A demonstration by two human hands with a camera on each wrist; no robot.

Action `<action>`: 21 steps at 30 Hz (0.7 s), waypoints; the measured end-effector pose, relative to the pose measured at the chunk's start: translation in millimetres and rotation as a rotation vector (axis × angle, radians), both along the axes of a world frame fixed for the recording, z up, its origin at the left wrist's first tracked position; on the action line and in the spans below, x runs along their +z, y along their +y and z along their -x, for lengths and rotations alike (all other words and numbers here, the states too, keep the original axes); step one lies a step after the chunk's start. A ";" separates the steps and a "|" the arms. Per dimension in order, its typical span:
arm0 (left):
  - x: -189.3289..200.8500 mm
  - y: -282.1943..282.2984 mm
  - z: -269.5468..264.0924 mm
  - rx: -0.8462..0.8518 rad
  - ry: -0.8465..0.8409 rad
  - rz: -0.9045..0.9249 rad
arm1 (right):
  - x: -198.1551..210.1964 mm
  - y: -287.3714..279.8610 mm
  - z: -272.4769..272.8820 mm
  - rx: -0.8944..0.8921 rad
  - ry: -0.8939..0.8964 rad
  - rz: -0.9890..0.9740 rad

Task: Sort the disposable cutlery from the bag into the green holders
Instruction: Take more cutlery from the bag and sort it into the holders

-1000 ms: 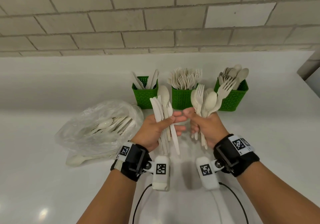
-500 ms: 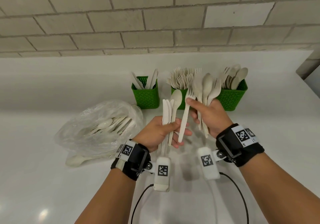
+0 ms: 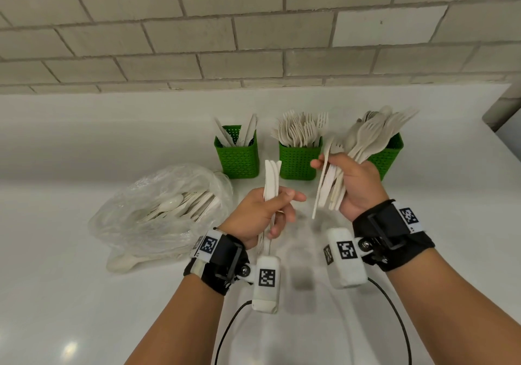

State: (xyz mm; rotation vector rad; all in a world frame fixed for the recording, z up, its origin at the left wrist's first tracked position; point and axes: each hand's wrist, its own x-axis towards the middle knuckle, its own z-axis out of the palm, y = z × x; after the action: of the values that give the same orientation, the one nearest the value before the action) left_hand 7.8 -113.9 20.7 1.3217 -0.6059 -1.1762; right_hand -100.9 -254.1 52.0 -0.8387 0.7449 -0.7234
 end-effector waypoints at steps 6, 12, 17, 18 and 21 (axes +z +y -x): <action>3.5 -8.4 -4.9 0.141 0.342 0.059 | -2.6 -3.0 1.7 0.149 -0.093 -0.287; 0.2 -9.9 -5.9 0.282 0.407 0.148 | -12.4 0.6 0.4 0.200 0.136 -0.141; 4.4 -11.8 -3.9 0.278 0.345 0.247 | -15.7 22.3 6.7 0.453 0.189 0.292; 7.1 -11.9 -3.4 0.262 0.335 0.268 | -18.2 24.8 6.1 0.495 0.183 0.341; 11.5 -11.8 -4.1 0.243 0.311 0.312 | -21.4 26.4 4.3 0.480 0.197 0.380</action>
State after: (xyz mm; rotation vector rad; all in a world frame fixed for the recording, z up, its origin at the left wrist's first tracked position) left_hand 11.9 -125.8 32.2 0.8972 -0.3709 -1.0134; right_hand -105.2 -227.6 30.6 -1.3925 0.5520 -0.3530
